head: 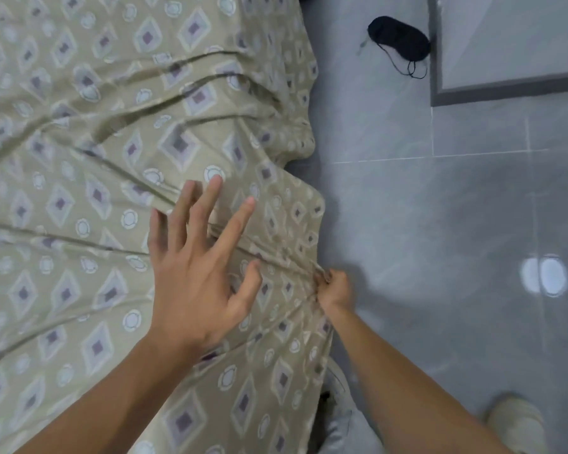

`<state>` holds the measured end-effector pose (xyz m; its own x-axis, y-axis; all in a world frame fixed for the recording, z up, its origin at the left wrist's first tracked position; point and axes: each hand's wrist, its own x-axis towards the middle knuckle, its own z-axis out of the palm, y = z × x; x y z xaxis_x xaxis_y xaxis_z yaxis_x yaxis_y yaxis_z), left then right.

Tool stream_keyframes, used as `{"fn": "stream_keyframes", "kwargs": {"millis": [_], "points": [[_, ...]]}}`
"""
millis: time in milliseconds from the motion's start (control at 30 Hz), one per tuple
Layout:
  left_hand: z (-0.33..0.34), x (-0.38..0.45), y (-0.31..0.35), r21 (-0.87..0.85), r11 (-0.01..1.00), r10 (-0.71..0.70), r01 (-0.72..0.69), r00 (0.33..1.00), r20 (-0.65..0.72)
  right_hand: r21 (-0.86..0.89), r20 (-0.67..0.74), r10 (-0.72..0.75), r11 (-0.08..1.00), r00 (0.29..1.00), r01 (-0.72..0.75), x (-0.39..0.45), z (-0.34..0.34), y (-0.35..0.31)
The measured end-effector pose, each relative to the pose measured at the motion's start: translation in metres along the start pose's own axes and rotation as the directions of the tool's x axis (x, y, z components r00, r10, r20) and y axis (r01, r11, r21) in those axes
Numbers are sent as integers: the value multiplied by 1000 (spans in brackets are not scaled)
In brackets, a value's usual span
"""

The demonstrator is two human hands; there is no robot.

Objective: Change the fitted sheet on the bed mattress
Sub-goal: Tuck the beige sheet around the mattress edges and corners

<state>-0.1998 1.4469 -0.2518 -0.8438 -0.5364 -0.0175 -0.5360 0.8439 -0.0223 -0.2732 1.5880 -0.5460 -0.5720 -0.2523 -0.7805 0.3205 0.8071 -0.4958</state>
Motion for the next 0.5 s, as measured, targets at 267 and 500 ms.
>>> {"fn": "stream_keyframes", "kwargs": {"millis": [267, 500], "points": [[6, 0, 8, -36, 999, -28, 28, 1000, 14, 343, 154, 261, 891, 953, -299, 12, 3, 9], [5, 1, 10, -2, 1000, -17, 17, 999, 38, 583, 558, -17, 720, 830, -377, 17, 5, -41]]}}
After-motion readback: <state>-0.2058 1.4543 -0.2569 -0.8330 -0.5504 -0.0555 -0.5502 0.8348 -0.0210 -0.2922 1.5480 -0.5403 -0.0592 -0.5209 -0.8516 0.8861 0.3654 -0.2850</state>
